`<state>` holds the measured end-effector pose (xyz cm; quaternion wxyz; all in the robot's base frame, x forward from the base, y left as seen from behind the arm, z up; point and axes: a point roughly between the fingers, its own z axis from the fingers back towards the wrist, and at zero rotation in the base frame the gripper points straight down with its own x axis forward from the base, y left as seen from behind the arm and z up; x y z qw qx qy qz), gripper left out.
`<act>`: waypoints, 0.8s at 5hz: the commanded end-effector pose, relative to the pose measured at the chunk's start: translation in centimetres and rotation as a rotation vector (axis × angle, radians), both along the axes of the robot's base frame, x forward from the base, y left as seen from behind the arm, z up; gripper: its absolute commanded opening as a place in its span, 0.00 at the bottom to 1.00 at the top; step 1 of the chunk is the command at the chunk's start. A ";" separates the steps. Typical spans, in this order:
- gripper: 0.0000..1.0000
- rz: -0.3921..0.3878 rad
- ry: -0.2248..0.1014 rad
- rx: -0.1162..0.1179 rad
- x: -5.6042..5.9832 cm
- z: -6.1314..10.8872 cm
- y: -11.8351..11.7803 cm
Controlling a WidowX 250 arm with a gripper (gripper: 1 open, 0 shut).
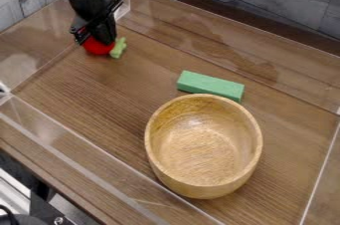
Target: Move the red fruit to the left
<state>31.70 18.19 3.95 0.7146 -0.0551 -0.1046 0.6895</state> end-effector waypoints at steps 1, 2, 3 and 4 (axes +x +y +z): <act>0.00 0.011 -0.032 0.028 0.6 1.1 0.9; 0.00 0.016 -0.028 0.026 0.5 0.9 0.9; 0.00 0.019 -0.024 0.023 0.5 0.7 0.9; 0.00 0.024 -0.020 0.020 0.5 0.5 1.0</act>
